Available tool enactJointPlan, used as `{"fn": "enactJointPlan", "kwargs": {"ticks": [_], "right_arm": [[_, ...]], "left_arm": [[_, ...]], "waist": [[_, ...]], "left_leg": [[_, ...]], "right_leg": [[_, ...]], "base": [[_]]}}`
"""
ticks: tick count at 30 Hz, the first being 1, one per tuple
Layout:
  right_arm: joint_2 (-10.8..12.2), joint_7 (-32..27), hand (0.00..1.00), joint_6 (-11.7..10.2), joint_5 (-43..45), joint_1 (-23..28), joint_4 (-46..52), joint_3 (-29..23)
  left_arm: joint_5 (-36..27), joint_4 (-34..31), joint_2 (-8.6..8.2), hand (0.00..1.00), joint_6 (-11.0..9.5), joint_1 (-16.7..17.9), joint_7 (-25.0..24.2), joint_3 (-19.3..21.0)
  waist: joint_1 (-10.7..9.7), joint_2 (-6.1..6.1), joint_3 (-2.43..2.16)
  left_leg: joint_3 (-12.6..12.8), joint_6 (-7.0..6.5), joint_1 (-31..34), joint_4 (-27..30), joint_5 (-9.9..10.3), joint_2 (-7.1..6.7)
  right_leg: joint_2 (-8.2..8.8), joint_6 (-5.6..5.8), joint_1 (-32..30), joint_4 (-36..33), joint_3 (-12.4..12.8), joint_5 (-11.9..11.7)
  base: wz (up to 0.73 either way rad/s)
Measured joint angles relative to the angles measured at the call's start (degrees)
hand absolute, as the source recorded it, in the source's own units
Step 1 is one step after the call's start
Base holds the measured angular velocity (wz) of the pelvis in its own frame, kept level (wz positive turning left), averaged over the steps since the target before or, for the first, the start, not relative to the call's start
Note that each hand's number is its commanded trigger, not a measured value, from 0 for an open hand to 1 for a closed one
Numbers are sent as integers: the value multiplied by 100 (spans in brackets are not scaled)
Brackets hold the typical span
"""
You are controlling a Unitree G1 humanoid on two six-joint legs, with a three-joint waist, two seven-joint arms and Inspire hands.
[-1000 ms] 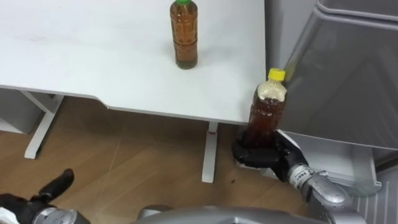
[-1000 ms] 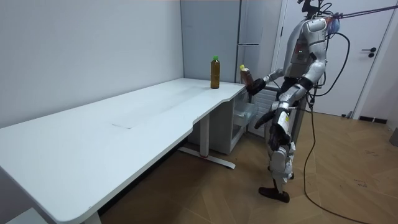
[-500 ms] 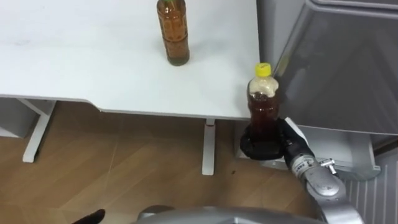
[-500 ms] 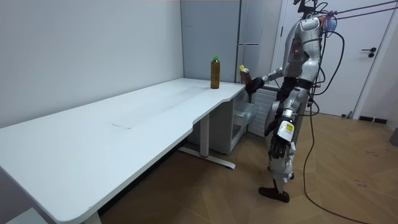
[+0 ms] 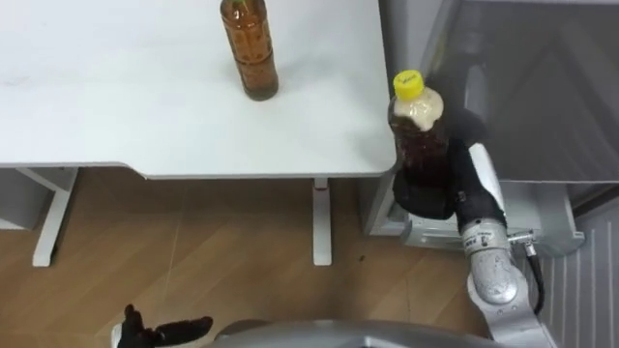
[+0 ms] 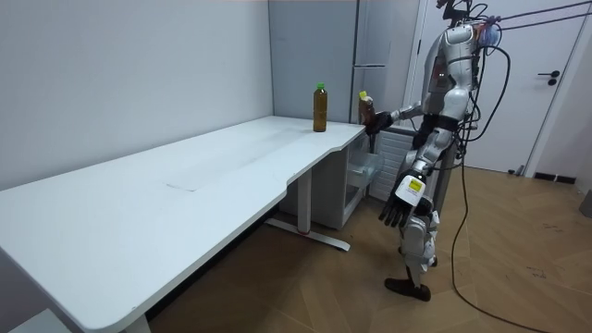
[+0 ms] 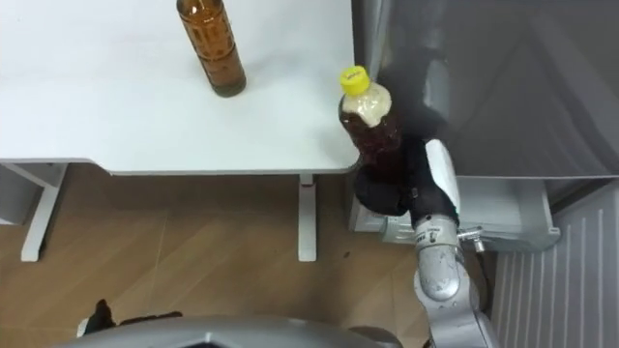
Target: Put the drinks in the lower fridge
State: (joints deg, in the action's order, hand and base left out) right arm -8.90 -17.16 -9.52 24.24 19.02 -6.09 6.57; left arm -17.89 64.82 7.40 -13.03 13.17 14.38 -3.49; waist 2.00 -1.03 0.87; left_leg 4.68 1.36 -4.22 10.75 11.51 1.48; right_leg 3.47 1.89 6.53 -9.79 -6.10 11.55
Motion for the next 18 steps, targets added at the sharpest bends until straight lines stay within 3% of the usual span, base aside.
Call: {"fn": "enactJointPlan", "kwargs": {"ticks": [6, 10, 18], "right_arm": [[-76, -1397, 100, -326, 399, -1, -252, 0], [-73, -2199, 100, -475, -437, -21, -345, -9], [-60, -3110, 100, -610, -1841, -99, -618, -160]], "left_arm": [[82, 177, 13, 0, 12, -128, -190, 8], [187, 175, 16, 0, 35, -90, -267, 5], [231, 163, 17, 0, 53, -102, -290, 11]], "waist": [[14, -43, -16], [17, -46, -18], [-3, -33, -16]], "left_leg": [[57, -4, -54, -4, -4, 3], [93, -4, -156, -79, -4, 4], [116, -4, -139, -112, -3, 2]], "right_leg": [[-9, 7, -13, -4, 90, -26], [-8, 10, 49, 14, 103, -25], [-8, 14, 43, 96, 87, -22]], "base": [[-6], [-5], [0]]}}
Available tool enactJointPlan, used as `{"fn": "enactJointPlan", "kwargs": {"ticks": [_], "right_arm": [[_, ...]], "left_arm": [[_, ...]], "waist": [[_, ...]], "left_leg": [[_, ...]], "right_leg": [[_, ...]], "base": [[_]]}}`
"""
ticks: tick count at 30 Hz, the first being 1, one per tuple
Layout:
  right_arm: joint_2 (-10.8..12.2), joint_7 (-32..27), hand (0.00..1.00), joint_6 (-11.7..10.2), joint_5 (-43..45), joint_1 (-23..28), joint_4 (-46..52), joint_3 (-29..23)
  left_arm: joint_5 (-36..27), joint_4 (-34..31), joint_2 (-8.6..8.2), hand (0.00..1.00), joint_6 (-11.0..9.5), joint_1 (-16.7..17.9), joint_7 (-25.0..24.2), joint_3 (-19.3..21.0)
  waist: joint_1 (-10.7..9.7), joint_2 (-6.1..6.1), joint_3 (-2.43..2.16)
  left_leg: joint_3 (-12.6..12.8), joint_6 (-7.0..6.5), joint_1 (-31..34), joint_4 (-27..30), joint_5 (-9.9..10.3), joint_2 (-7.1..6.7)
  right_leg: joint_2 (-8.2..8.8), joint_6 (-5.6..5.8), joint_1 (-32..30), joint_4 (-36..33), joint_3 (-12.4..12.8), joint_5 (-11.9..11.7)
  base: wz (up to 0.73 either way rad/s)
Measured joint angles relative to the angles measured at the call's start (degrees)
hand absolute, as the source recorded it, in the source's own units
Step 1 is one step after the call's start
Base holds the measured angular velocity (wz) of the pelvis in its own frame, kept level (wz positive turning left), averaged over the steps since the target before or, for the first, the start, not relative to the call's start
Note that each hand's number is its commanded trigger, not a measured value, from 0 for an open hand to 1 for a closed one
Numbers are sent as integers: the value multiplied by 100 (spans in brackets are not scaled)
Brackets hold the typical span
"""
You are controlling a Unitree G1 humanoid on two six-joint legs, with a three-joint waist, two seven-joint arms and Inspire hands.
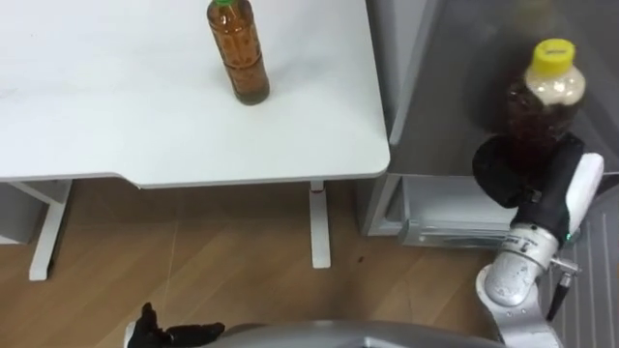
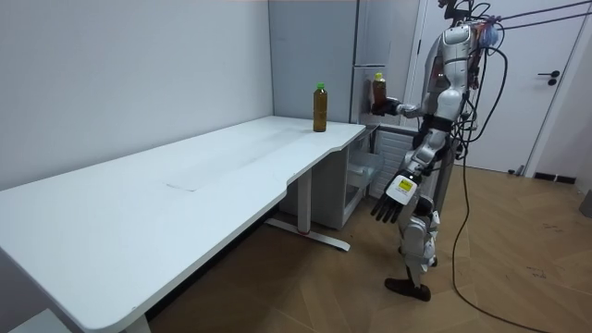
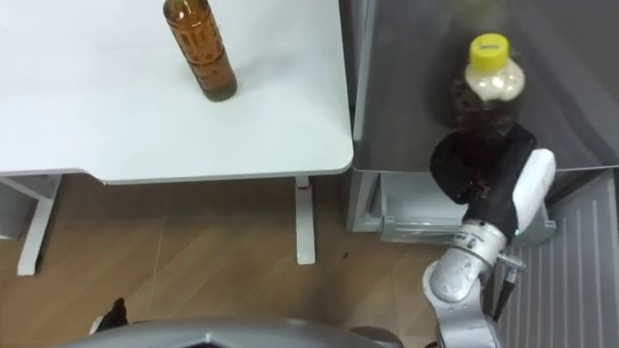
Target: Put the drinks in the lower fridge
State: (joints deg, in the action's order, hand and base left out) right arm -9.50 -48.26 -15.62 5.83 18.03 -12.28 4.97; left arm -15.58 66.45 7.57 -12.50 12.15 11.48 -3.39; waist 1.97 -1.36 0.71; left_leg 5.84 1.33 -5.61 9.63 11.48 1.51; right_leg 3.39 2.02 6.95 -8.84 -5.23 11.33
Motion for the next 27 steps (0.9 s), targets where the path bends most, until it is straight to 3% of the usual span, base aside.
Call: {"fn": "enactJointPlan", "kwargs": {"ticks": [9, 15, 27], "right_arm": [[5, -430, 100, -103, -1946, -55, -631, 2], [8, -616, 100, -129, -2905, -75, -911, 1], [20, 23, 100, -131, -5595, -194, -1334, -2]], "left_arm": [[5, -8, -7, 0, 4, 1, 0, -32], [11, -5, -1, 0, 127, -3, 3, -35], [-41, -248, -1, 0, 306, 93, -131, -38]], "waist": [[-13, -3, -13], [-22, -22, -25], [-18, -17, -22]], "left_leg": [[3, 1, -2, -10, 1, 0], [3, 1, -26, 16, 1, 0], [8, 1, -45, 26, 1, -1]], "right_leg": [[0, 0, 37, -3, -6, 0], [0, 0, 47, -4, -7, 0], [3, 4, 66, 4, -6, 3]], "base": [[0], [0], [0]]}}
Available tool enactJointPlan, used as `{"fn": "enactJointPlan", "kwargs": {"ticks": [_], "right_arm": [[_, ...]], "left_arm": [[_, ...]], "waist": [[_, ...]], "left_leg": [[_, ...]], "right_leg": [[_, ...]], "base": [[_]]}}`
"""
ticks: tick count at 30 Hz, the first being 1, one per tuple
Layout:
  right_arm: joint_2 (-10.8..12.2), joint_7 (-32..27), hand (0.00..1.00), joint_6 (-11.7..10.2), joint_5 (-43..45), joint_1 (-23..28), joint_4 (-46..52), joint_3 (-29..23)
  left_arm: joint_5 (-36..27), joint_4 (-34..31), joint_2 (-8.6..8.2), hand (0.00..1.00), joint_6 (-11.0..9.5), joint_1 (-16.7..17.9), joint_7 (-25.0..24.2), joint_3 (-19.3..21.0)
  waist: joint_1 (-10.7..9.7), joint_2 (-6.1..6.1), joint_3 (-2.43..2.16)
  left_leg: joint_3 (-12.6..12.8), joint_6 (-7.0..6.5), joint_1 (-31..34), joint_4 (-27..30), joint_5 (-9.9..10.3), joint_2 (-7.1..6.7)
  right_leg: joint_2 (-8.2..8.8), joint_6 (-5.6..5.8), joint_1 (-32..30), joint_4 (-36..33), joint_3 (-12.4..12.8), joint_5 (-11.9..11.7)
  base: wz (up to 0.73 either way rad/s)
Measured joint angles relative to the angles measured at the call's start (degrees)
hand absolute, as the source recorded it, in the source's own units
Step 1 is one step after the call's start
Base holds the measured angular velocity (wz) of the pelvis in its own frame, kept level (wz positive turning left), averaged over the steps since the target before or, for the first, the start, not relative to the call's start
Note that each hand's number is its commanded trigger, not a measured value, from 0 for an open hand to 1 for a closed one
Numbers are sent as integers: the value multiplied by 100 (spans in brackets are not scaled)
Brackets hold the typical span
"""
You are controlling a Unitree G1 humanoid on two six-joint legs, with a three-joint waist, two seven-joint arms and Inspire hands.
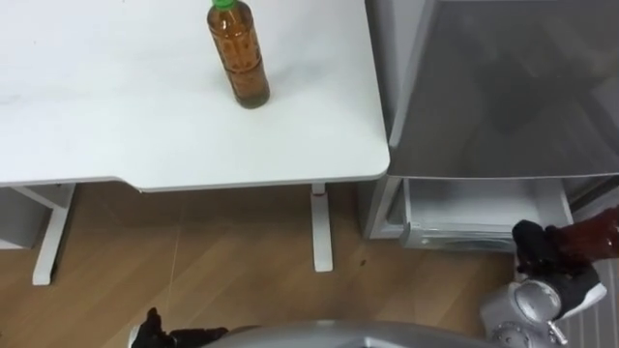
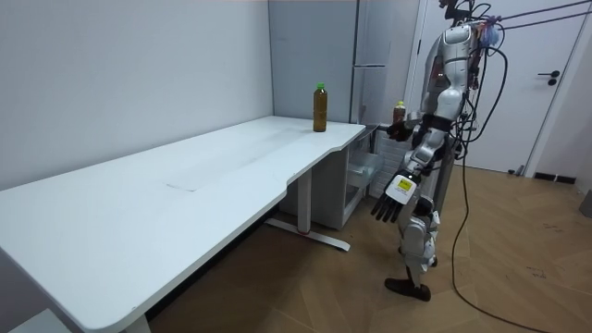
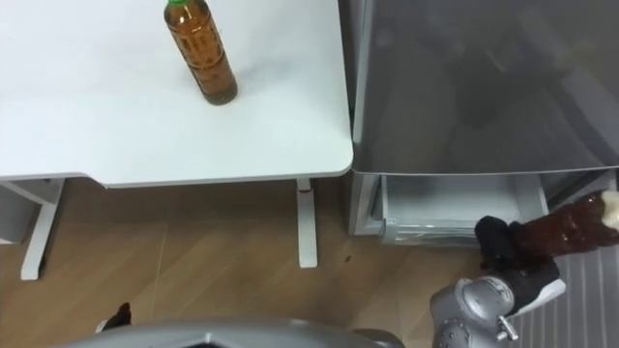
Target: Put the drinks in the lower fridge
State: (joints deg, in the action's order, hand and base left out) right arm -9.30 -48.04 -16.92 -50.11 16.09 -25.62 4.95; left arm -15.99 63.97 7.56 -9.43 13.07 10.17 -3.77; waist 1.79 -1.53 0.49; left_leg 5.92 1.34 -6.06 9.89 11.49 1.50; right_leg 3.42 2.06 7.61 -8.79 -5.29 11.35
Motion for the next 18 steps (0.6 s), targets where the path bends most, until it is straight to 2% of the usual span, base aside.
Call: {"fn": "enactJointPlan", "kwargs": {"ticks": [6, 11, 16, 18], "right_arm": [[3, 547, 100, 157, -721, -57, -337, 1], [-6, 840, 100, 348, -1268, -182, -364, -1], [-39, 1445, 100, 456, -2150, -292, -520, -1], [-69, 1812, 100, 512, -2383, -432, -830, -11]], "left_arm": [[67, -50, 0, 0, 98, 47, -75, 5], [81, -167, 19, 0, 319, 139, -211, 4], [297, -173, 173, 0, 426, 225, -246, 0], [332, -234, 175, 0, 456, 267, -272, 11]], "waist": [[7, -9, 7], [2, 7, 16], [-37, 111, 59], [-21, 120, 60]], "left_leg": [[0, 0, -70, -11, 0, -6], [-10, 0, -67, 18, 0, -11], [-204, 0, -50, 146, 3, -33], [-207, 0, -48, 169, 3, -34]], "right_leg": [[8, 9, 62, 1, -13, 7], [17, 10, 74, -9, -34, 8], [41, 15, 231, 10, -262, 40], [43, 15, 239, 9, -270, 50]], "base": [[0], [2], [20], [9]]}}
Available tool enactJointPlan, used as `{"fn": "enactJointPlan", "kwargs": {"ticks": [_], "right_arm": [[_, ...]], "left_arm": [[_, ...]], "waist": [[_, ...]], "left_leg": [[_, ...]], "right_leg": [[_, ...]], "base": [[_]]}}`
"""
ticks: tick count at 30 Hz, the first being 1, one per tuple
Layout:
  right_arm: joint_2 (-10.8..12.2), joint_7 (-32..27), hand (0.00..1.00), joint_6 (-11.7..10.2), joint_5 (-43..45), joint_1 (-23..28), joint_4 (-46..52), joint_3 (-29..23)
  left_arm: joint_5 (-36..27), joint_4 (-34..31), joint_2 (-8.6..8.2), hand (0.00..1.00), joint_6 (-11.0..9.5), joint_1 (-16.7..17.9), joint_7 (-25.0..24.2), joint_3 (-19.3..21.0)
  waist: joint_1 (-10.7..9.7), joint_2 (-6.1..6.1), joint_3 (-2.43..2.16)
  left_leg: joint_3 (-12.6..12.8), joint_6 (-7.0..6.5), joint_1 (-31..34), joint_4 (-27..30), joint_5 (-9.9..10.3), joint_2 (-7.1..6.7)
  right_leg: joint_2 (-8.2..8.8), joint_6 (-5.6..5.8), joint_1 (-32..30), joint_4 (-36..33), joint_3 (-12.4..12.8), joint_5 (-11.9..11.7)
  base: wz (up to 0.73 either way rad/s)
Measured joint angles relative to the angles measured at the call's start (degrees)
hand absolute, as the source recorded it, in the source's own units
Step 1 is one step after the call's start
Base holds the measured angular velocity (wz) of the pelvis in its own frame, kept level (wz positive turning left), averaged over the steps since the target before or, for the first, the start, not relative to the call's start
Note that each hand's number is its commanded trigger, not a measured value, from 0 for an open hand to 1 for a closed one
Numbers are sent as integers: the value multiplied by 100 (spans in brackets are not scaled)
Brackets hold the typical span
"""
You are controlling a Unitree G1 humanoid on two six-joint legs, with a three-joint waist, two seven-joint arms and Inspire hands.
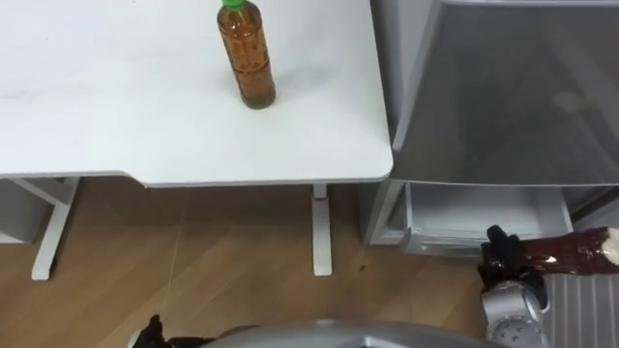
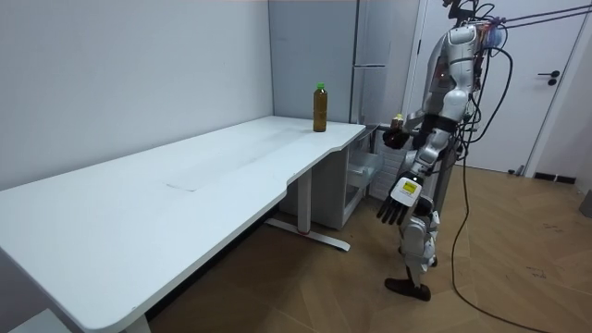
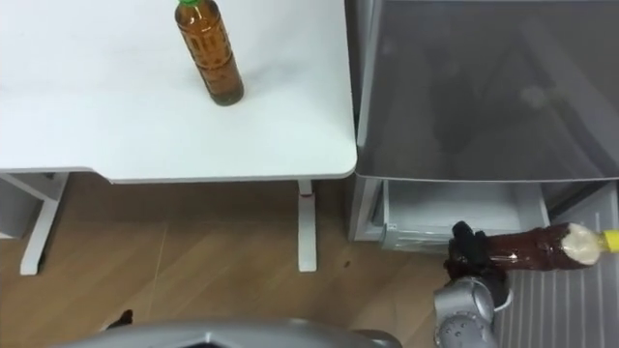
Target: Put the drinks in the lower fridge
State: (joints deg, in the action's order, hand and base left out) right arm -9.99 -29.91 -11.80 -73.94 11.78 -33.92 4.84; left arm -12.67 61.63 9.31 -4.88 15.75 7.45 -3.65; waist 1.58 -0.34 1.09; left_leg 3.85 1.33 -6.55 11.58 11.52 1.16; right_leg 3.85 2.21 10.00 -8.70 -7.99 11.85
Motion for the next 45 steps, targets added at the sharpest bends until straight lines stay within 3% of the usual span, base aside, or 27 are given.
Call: {"fn": "enactJointPlan", "kwargs": {"ticks": [3, 10, 14, 20, 24, 28, 32, 34, 39, 45], "right_arm": [[-9, 577, 100, 172, -347, -180, -360, -128], [-162, 1488, 100, 463, -695, -221, -658, -256], [-263, 1657, 100, 562, -957, -308, -669, -446], [-408, 1913, 100, 654, -1276, -1132, -1378, -554], [-429, 2084, 100, 762, -1335, -1756, -1964, -620], [-493, 2086, 100, 827, -1352, -2512, -2768, -669], [-607, 2261, 100, 931, -1340, -3014, -3186, -811], [-678, 2260, 100, 946, -1339, -3310, -3280, -840], [-779, 2279, 100, 1053, -1343, -3695, -3280, -872], [-975, 2323, 100, 1063, -1320, -4066, -3266, -852]], "left_arm": [[151, -33, 0, 0, 14, 191, -88, 6], [794, -245, 0, 0, 312, 439, -276, 165], [830, -453, 0, 0, 389, 452, -342, 374], [1099, -437, 77, 0, 521, 161, -349, 455], [1043, -300, 161, 0, 543, -176, -343, 437], [984, 63, 249, 0, 581, -707, -343, 417], [972, 65, 310, 0, 625, -781, -327, 385], [892, 100, 414, 0, 641, -902, -298, 82], [824, 251, 462, 0, 666, -1208, -292, -148], [728, 254, 478, 0, 641, -1522, -273, -502]], "waist": [[18, -6, -4], [35, -9, -8], [50, -9, -12], [44, 58, -58], [118, 78, -49], [363, 122, 39], [494, 55, 92], [609, 101, 114], [646, 175, 154], [669, 219, 175]], "left_leg": [[-9, -1, 0, 27, 1, 0], [-74, -2, 39, 88, 1, -6], [-130, -2, 159, 159, 2, -9], [-249, -3, 691, 467, 0, 2], [-250, -5, 1348, 891, 2, 38], [-314, -10, 2344, 1608, 60, 84], [-403, -11, 3134, 2207, 179, 107], [-405, -12, 3640, 2512, 187, 22], [-413, -14, 4511, 3130, 208, -79], [-378, -16, 5540, 3774, 295, -75]], "right_leg": [[1, 0, 6, -4, -1, 1], [3, 1, 2, -98, -41, 13], [6, -10, -61, -142, -96, 53], [14, -39, -511, -447, -210, 70], [52, -105, -1193, -932, -294, 132], [86, -169, -2219, -1741, -294, 340], [132, -165, -2998, -2438, -324, 536], [285, -204, -3613, -3017, -310, 677], [492, -283, -4526, -3911, -264, 910], [517, -303, -5591, -4560, -123, 983]], "base": [[0], [2], [10], [12], [8], [5], [7], [7], [12], [-6]]}}
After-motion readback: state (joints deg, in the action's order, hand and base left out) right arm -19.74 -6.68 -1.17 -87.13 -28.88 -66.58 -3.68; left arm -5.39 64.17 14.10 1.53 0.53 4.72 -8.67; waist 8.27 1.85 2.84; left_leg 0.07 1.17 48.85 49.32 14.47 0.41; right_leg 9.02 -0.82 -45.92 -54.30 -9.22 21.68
